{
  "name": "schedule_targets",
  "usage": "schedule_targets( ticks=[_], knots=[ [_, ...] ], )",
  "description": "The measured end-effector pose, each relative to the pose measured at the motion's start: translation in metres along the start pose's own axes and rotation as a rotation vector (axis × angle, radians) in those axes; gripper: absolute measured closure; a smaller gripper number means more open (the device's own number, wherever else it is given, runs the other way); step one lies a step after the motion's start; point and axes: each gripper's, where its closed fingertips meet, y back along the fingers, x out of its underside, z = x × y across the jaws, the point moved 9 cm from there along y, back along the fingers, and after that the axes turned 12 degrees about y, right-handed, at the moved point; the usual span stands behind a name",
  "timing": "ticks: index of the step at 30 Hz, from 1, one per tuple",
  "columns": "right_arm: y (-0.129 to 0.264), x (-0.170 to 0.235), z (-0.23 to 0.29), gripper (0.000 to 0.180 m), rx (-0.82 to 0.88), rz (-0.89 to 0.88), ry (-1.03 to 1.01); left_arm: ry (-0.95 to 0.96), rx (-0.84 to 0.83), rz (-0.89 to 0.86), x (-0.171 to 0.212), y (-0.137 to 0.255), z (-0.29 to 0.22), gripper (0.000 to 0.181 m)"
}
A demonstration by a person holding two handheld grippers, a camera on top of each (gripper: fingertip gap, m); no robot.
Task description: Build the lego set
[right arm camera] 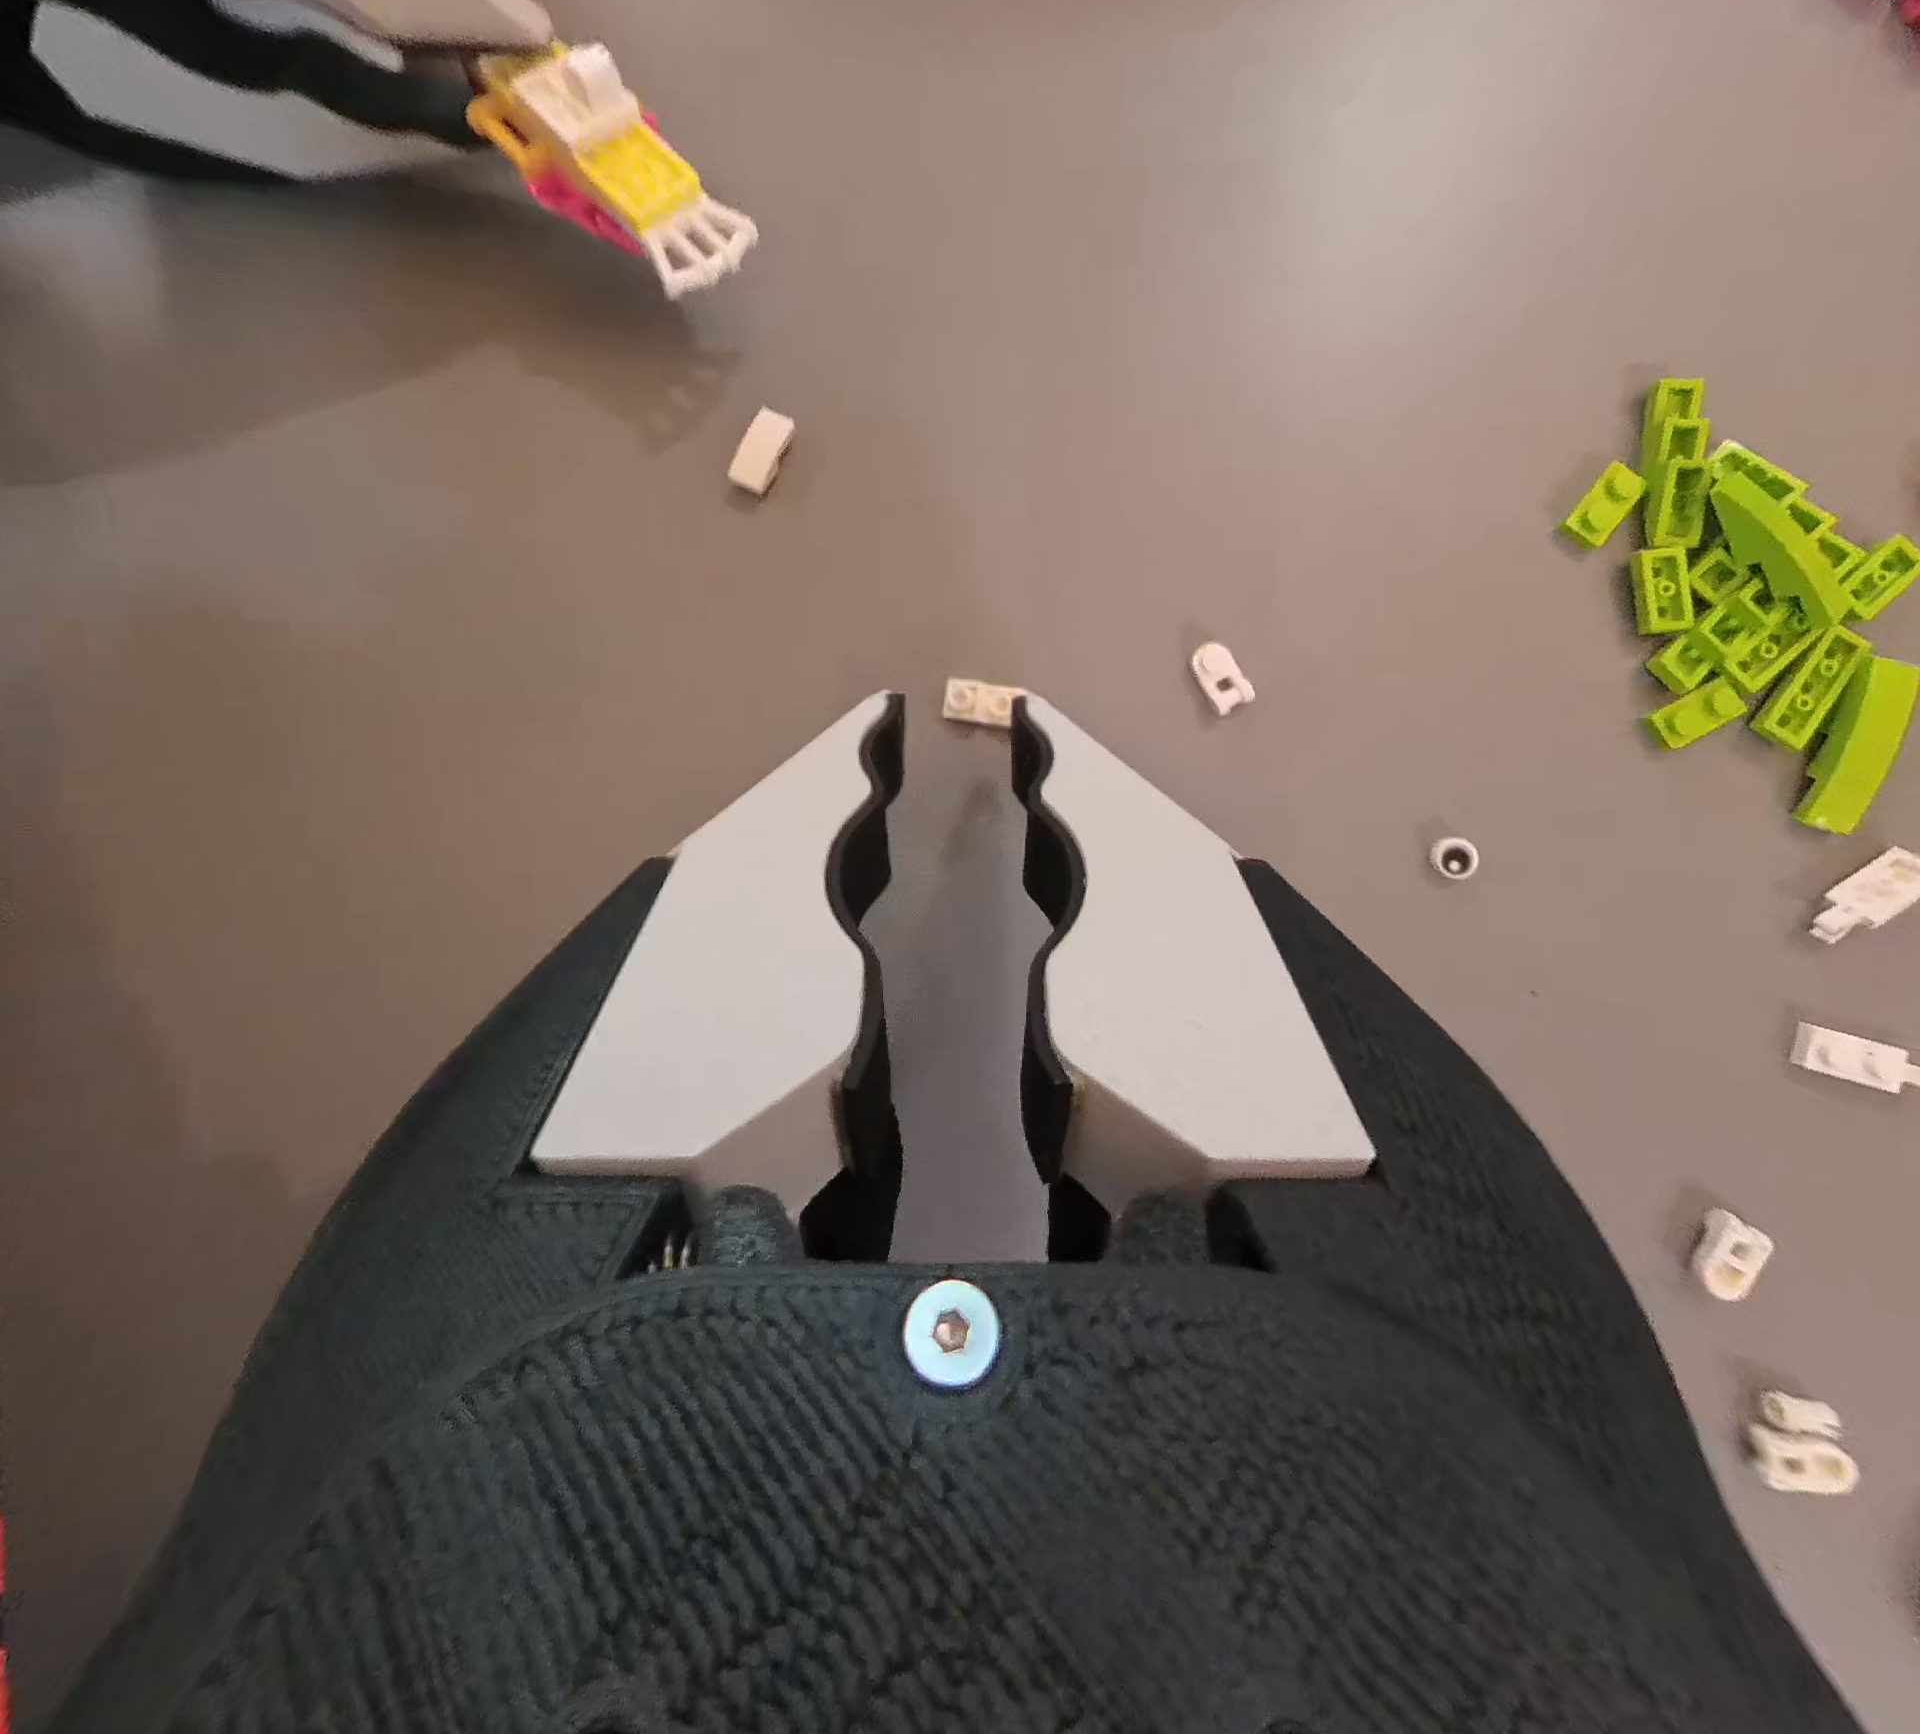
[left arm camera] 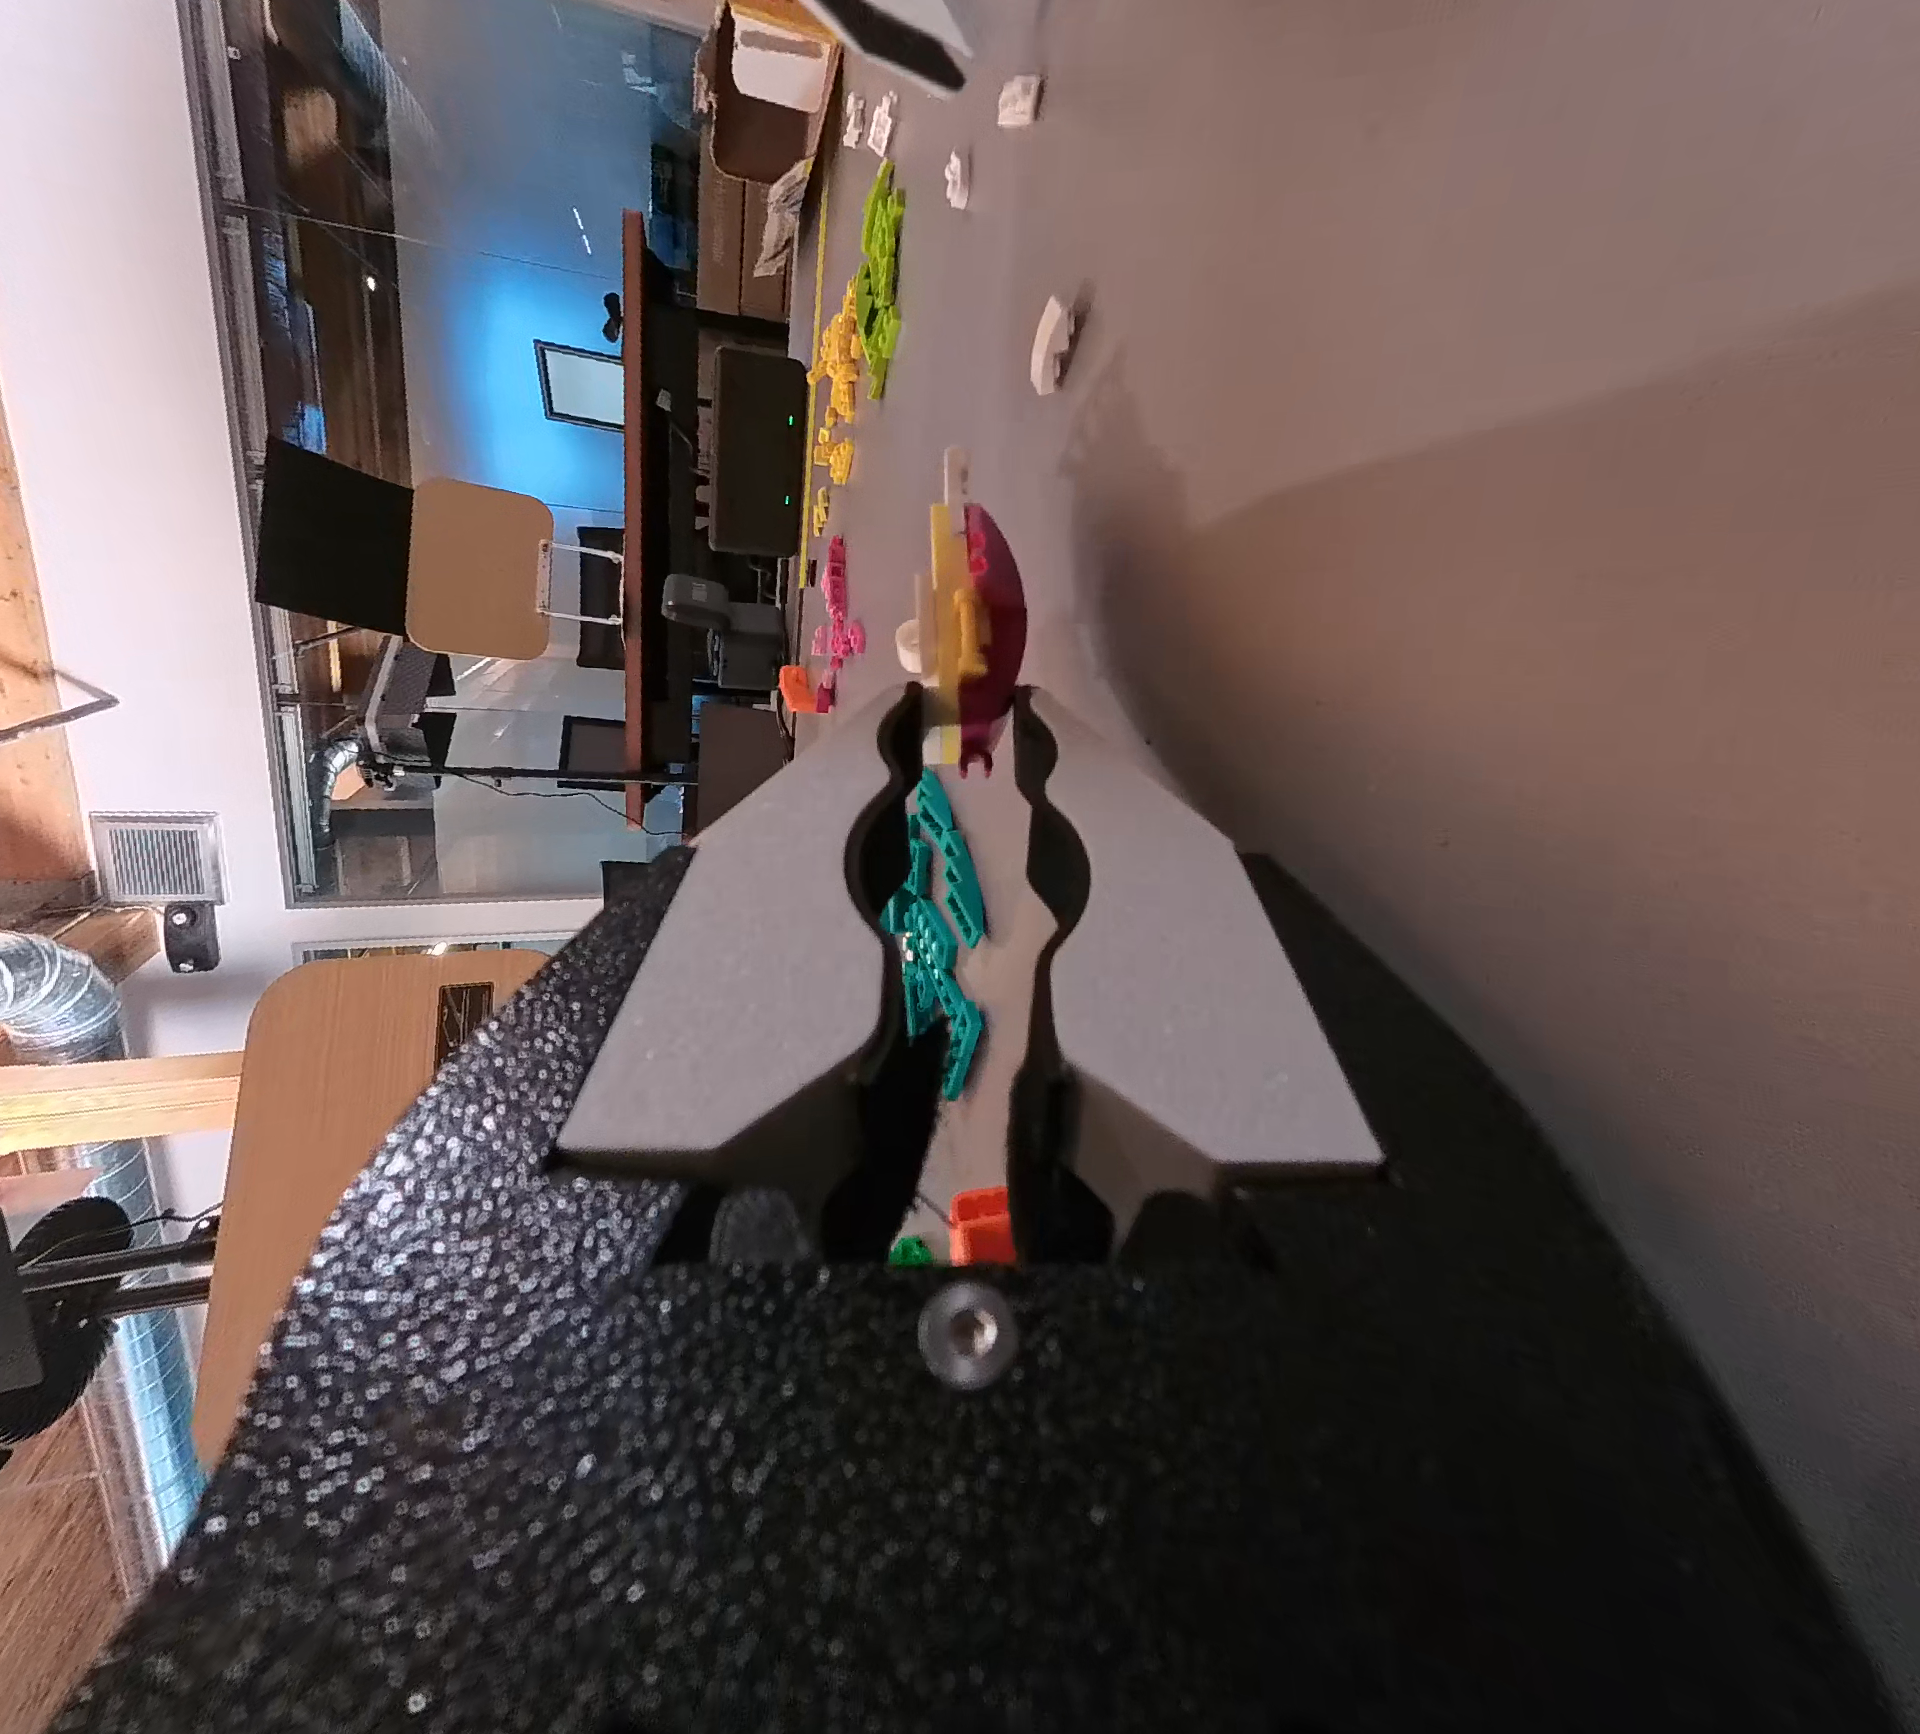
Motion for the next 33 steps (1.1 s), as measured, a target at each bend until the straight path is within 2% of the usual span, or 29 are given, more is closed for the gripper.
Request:
schedule_targets(
  ticks=[4,8,11,14,19,22,25,27,30,33],
  knots=[
    [-0.009,0.001,-0.001,0.151,0.024,0.053,-0.036,0.000,0.002,0.000,0.000,0.000,0.000,0.166],
    [-0.013,0.000,0.000,0.157,0.052,0.080,0.017,0.000,0.005,0.000,0.000,0.000,0.000,0.166],
    [-0.011,-0.004,0.004,0.161,0.075,0.163,0.159,0.000,0.006,-0.001,-0.001,0.000,-0.001,0.166],
    [-0.005,-0.007,0.013,0.165,-0.011,0.421,0.364,-0.001,0.007,-0.004,-0.001,0.000,-0.001,0.166],
    [0.002,-0.002,0.026,0.165,-0.293,1.023,0.357,-0.001,0.008,-0.004,-0.002,0.000,-0.001,0.166],
    [-0.012,-0.009,0.032,0.165,-0.352,1.137,0.401,-0.002,0.006,-0.003,-0.002,0.000,-0.001,0.166],
    [-0.023,-0.016,0.034,0.164,-0.341,1.085,0.407,0.000,0.004,-0.005,-0.002,0.001,-0.001,0.166],
    [-0.017,-0.018,0.031,0.150,-0.273,0.977,0.347,-0.002,0.005,-0.009,-0.003,0.002,-0.001,0.166],
    [0.007,-0.012,0.027,0.146,-0.102,0.640,0.101,-0.002,0.003,-0.016,-0.003,0.003,-0.001,0.166],
    [0.029,0.016,0.037,0.148,0.098,0.287,-0.209,-0.003,0.004,-0.022,-0.004,0.003,-0.002,0.166]
  ],
)
